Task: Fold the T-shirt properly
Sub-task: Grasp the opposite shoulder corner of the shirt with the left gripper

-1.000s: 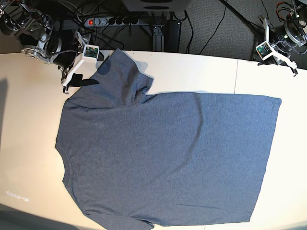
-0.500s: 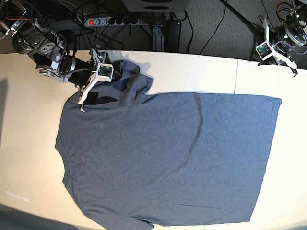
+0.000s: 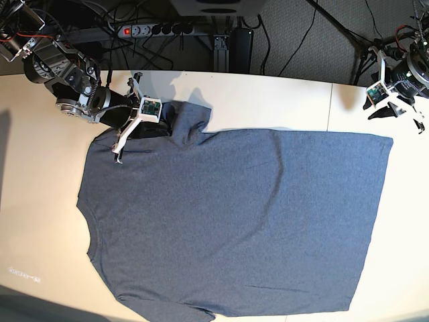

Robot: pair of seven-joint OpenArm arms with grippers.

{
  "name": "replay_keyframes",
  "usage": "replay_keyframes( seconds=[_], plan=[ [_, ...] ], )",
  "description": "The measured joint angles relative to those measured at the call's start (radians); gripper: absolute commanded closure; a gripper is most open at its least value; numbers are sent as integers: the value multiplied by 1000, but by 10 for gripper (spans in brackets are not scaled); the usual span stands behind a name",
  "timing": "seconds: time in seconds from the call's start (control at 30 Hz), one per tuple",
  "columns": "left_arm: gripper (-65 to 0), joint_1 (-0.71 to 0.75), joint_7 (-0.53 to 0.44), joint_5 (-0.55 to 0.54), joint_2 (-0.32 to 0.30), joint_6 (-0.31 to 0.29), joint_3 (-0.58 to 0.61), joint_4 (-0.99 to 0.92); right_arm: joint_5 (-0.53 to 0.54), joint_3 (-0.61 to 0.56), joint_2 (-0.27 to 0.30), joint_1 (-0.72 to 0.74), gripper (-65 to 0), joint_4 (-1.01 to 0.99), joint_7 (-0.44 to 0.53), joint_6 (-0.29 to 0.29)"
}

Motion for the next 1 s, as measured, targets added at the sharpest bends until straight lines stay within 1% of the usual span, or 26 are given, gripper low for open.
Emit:
replay_keyframes(
  seconds=[0.03, 0.3, 0.37, 0.43, 0.53, 0.6, 0.67, 0.7, 0.8, 1.0],
  plan=[
    [-166, -2, 0, -5, 0, 0, 0, 0, -2, 0, 0, 0, 0, -2, -1, 0],
    [-166, -24, -4, -6, -4, 0, 0, 0, -8, 0, -5, 0, 0, -2, -11, 0],
    [-166, -38, -13, 4, -9, 0, 3, 0, -9, 1, -9, 0, 0, -3, -14, 0],
    [-166, -53, -33, 57, -28, 0, 24, 0, -8, 2, -15, 0, 0, -4, -20, -1],
    [-168, -80, -42, 132, -70, 0, 96, -1, 16, 3, -16, 1, 0, -4, -26, -1],
    [-211, -108, -49, 165, -95, 1, 162, -12, 16, 3, -16, 1, 0, -4, -29, -2],
    [-269, -144, -53, 203, -105, 2, 229, -40, 18, 3, -16, 1, 0, -5, -29, -2],
    [-285, -166, -55, 214, -105, 6, 257, -61, 19, 3, -16, 1, 0, -5, -28, -2],
    [-291, -245, -54, 217, -105, 36, 321, -145, 22, 3, -17, 1, 0, -6, -29, -2],
    [-291, -379, -55, 217, -105, 44, 420, -272, 22, 3, -17, 1, 0, -6, -28, -3]
  ],
)
